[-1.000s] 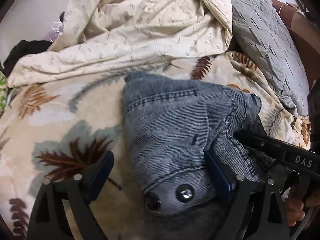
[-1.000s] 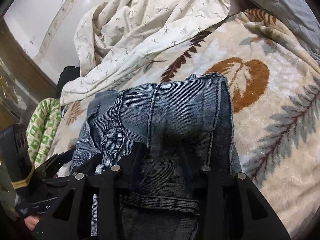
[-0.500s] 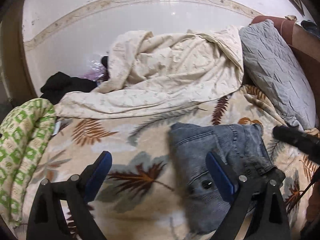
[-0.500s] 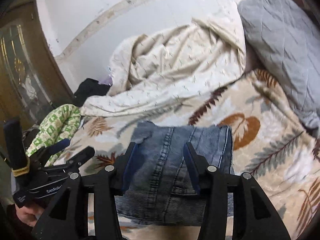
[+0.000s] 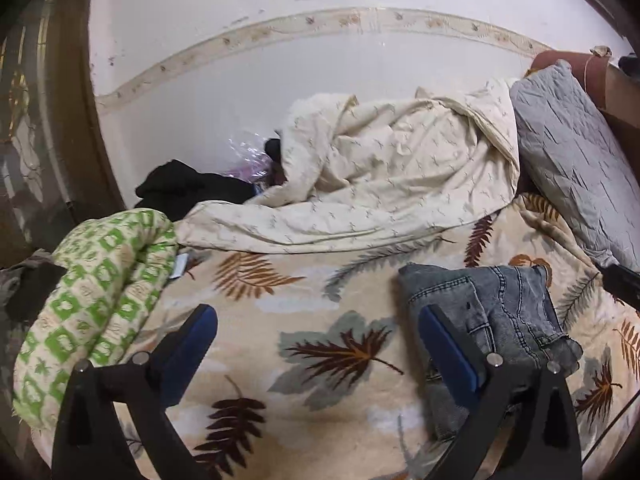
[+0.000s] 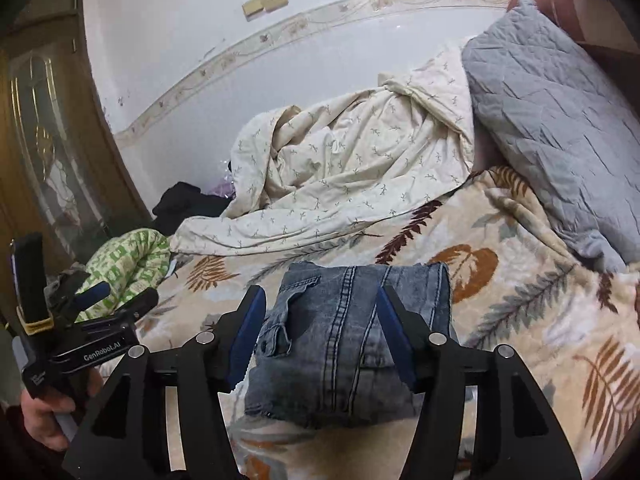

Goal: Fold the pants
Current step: 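Open the right tool and hold both tools above the folded jeans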

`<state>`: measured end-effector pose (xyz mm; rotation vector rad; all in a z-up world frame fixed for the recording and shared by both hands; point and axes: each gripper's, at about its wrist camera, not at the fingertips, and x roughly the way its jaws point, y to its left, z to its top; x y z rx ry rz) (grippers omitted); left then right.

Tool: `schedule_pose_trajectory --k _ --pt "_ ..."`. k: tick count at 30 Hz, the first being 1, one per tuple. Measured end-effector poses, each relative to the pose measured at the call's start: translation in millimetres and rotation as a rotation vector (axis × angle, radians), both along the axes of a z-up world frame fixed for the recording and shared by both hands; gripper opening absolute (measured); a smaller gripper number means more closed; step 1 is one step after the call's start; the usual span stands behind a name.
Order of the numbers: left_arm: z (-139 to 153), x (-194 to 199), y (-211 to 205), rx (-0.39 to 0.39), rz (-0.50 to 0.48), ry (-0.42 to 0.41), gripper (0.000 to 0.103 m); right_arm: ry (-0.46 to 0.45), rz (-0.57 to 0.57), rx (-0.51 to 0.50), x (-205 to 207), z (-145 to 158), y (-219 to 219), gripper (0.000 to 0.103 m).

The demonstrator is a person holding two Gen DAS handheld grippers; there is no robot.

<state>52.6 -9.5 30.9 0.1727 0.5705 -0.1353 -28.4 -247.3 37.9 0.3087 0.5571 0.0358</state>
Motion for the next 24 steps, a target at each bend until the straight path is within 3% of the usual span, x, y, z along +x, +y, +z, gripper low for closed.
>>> schedule_pose_trajectory --k 9,24 --pt "15 -11 23 -0.023 0.062 -0.053 0.103 -0.100 -0.065 -0.031 -26 12 -2 0.066" --pt "4 0 21 0.014 0.080 -0.046 0.103 -0.020 -0.073 -0.010 -10 -8 -14 0.066"
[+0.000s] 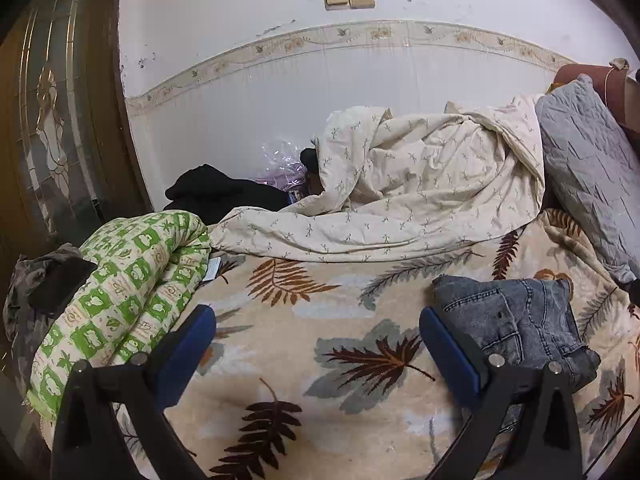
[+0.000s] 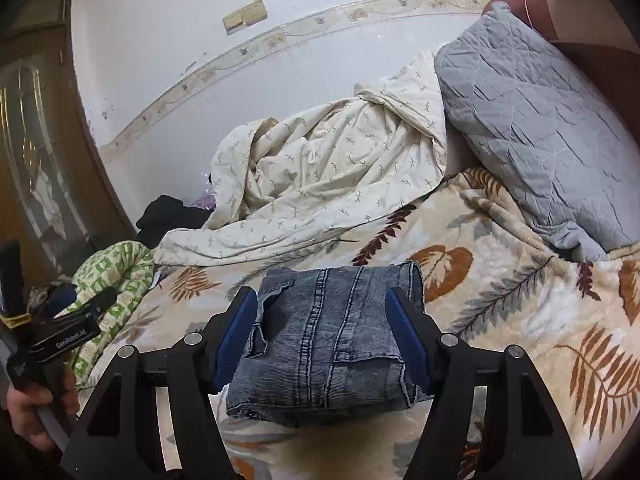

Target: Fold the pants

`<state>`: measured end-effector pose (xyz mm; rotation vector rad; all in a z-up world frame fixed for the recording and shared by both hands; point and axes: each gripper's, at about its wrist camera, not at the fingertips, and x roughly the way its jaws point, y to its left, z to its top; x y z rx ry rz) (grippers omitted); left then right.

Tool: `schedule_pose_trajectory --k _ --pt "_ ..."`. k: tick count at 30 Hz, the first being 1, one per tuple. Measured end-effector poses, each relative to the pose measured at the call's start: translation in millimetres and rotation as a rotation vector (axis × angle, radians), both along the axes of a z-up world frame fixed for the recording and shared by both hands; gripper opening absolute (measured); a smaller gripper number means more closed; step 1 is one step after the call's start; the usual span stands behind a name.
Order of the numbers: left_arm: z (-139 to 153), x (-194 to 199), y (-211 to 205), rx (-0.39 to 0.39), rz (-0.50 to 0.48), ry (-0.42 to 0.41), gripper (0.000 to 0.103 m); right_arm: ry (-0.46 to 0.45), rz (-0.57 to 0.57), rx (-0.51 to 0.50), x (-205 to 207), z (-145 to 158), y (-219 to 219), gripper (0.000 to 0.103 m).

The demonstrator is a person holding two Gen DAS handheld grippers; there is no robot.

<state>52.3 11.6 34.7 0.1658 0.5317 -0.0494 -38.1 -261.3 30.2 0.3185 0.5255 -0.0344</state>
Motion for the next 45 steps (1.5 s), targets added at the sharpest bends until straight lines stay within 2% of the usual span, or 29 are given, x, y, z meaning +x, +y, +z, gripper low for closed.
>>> schedule_pose_trajectory --k 11,23,28,33,38,41,45 --pt "-10 4 -6 0.032 -0.009 0.017 0.103 0.034 -0.027 0.046 3 -8 -13 0.066" --pt "-19 10 -9 0.031 -0.037 0.052 0.103 0.066 -0.053 0.076 6 -14 -24 0.067" --pt "-30 17 -12 -0.027 -0.112 0.128 0.103 0.094 -0.085 0.101 10 -18 -41 0.067" --pt "-48 26 -20 -0.114 -0.226 0.249 0.103 0.144 -0.112 0.159 18 -27 -65 0.070" --pt "-70 36 -35 -0.198 -0.316 0.362 0.103 0.227 -0.119 0.267 35 -52 -90 0.070" --pt "-81 43 -43 -0.230 -0.352 0.401 0.103 0.282 -0.118 0.312 43 -69 -101 0.070" --pt "-93 54 -47 -0.312 -0.399 0.451 0.103 0.331 -0.115 0.347 49 -86 -110 0.070"
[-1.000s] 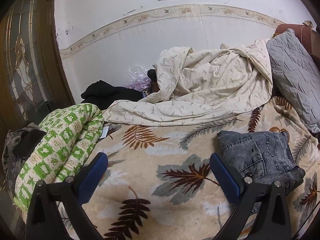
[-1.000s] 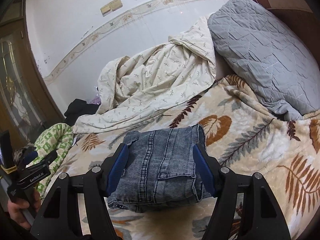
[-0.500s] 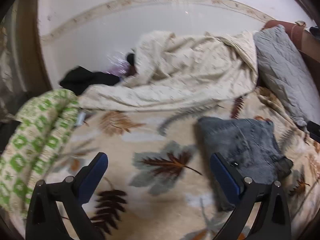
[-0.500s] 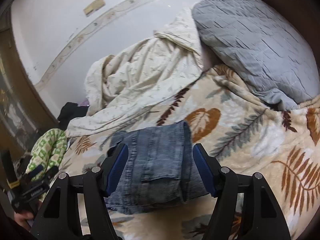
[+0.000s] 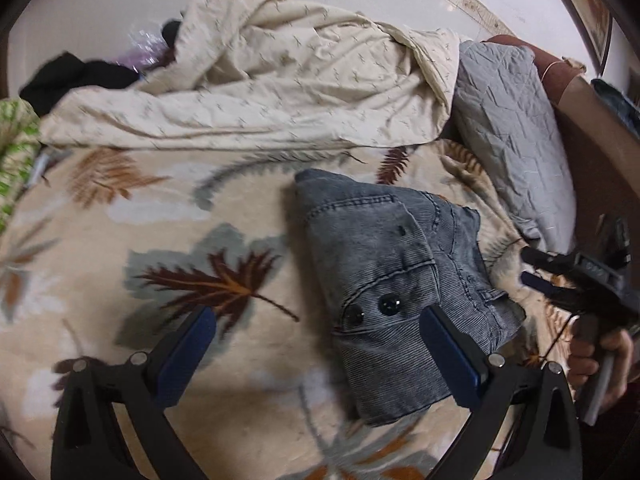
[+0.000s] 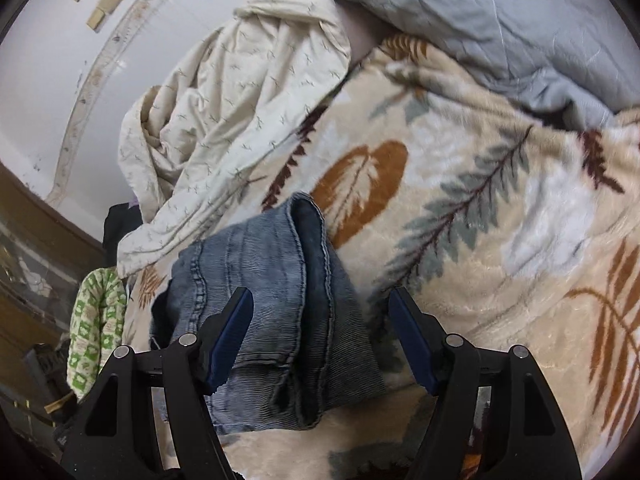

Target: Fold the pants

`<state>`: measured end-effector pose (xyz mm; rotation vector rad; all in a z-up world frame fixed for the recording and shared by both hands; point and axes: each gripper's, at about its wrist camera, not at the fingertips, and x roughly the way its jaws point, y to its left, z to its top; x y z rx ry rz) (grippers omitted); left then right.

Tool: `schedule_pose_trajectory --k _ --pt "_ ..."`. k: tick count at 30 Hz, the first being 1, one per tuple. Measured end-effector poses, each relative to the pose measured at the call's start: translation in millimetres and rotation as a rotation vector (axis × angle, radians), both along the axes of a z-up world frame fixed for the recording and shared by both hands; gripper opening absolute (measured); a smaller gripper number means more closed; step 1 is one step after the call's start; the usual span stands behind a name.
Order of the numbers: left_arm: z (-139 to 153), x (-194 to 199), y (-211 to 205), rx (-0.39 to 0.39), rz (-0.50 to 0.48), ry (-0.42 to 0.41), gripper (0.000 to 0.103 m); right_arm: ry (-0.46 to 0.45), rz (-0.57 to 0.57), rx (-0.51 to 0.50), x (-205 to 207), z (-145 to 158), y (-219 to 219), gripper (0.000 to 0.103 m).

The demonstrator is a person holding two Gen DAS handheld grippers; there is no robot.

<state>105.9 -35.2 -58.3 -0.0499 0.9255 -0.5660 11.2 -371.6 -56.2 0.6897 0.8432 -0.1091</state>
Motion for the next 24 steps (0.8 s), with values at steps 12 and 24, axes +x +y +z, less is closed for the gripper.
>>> schedule_pose_trajectory --k 12,24 --pt "-32 24 -3 -0.198 -0.118 0.122 0.103 0.064 0.085 0.061 22 -24 0 0.070" --pt "-50 44 -26 -0.302 -0.177 0.239 0.103 0.066 0.068 0.071 26 -27 -7 0.070"
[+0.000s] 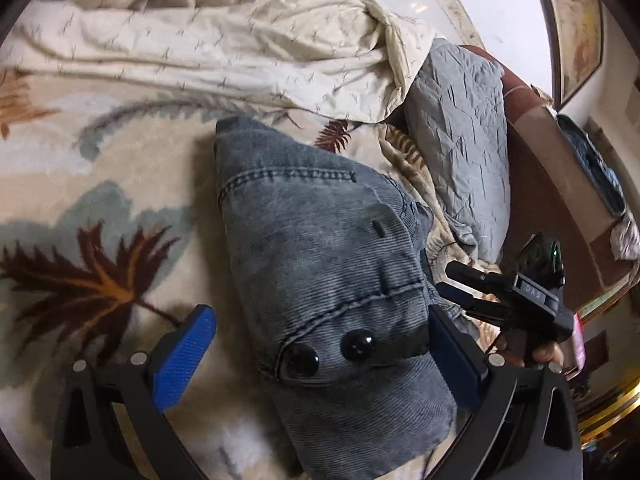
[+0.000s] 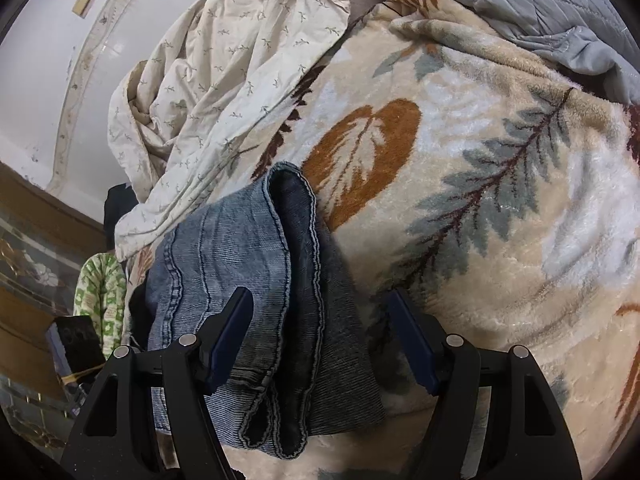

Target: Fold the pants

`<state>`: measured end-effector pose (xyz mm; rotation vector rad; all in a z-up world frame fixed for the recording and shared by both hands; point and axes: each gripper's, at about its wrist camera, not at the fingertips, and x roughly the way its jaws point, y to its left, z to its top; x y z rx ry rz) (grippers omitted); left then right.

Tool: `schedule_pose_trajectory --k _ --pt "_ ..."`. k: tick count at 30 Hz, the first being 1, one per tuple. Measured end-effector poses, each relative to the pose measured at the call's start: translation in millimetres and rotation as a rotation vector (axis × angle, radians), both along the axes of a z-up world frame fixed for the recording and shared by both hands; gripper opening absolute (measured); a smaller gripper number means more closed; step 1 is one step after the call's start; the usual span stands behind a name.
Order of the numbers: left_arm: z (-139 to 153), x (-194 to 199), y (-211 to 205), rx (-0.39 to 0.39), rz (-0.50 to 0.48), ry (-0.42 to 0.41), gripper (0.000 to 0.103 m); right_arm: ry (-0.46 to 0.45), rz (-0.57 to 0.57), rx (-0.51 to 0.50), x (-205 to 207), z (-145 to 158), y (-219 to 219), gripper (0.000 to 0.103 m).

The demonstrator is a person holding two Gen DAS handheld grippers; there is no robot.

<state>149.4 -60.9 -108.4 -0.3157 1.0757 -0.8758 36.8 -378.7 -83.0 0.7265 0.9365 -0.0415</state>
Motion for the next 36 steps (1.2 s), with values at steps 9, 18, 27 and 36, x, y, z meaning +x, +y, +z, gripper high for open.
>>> schedule_pose_trajectory --k 9,18,27,36 --pt "24 -17 -2 0.196 0.055 -0.190 0.103 -0.045 -0.021 -0.071 -5 14 1 0.071" --pt "14 -24 -15 0.280 0.013 -0.212 0.103 0.019 0.009 -0.049 4 -5 5 0.072" --pt "-10 -13 -6 0.143 0.012 -0.015 0.103 0.025 0.062 0.037 18 -24 4 0.086" --pt "-8 -19 -16 0.102 -0.017 0.005 0.103 -0.022 0.160 0.062 32 -28 19 0.080"
